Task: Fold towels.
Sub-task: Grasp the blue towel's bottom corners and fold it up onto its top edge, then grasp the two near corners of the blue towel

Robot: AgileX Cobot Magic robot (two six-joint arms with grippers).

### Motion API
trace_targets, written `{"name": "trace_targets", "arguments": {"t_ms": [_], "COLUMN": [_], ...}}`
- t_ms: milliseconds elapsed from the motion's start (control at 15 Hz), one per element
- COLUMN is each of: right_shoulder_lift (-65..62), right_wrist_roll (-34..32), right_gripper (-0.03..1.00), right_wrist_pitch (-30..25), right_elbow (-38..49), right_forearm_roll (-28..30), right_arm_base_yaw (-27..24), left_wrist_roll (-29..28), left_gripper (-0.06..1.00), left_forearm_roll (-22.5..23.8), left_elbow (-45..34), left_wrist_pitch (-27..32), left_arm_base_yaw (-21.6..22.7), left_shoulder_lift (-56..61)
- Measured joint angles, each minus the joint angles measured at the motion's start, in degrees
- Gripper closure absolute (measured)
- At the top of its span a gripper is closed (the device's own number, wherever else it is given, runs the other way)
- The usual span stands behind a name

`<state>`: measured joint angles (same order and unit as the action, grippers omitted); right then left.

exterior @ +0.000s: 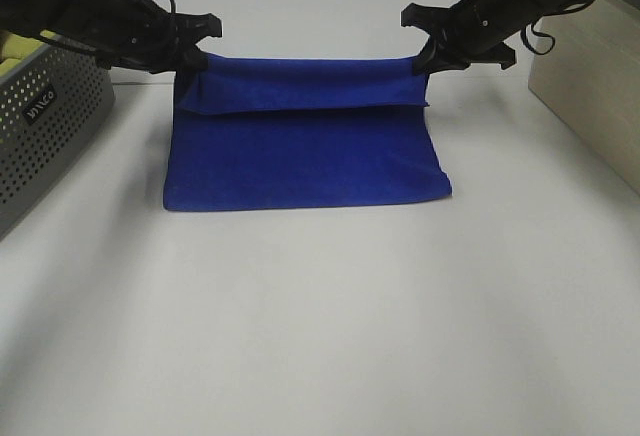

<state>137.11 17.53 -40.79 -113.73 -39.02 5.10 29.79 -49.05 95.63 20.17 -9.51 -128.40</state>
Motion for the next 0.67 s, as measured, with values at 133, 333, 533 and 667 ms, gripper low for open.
{"name": "trace_targets", "arguments": {"t_ms": [133, 333, 533, 667], "right_shoulder_lift": [5.1, 9.9, 10.3, 10.3], "right_wrist_roll": [0.0, 0.0, 0.0, 0.0], "right_gripper": [0.97, 0.97, 0.75, 0.47], "right_wrist_pitch": [0.6, 1.5, 3.6, 3.0], "right_elbow": [-6.6, -11.3, -11.6, -11.7], "right_forearm_roll": [0.1, 0.3, 0.5, 0.5], "right_arm_base_yaw": [-0.2, -0.2, -0.3, -0.5], "left_wrist_roll": [1.0, 1.4, 3.4, 3.8], "left_gripper": [0.93, 0.92, 0.68, 0.39], "left_forearm_roll": [0.1, 0.1, 0.2, 0.5], "left_elbow": [5.1, 10.0, 11.4, 11.5], "left_wrist_pitch": [-0.8, -1.6, -3.6, -3.9], "left_arm_base_yaw": [0.0, 0.0, 0.0, 0.0], "left_shoulder_lift": [-5.0, -9.6, -10.2, -10.2]}}
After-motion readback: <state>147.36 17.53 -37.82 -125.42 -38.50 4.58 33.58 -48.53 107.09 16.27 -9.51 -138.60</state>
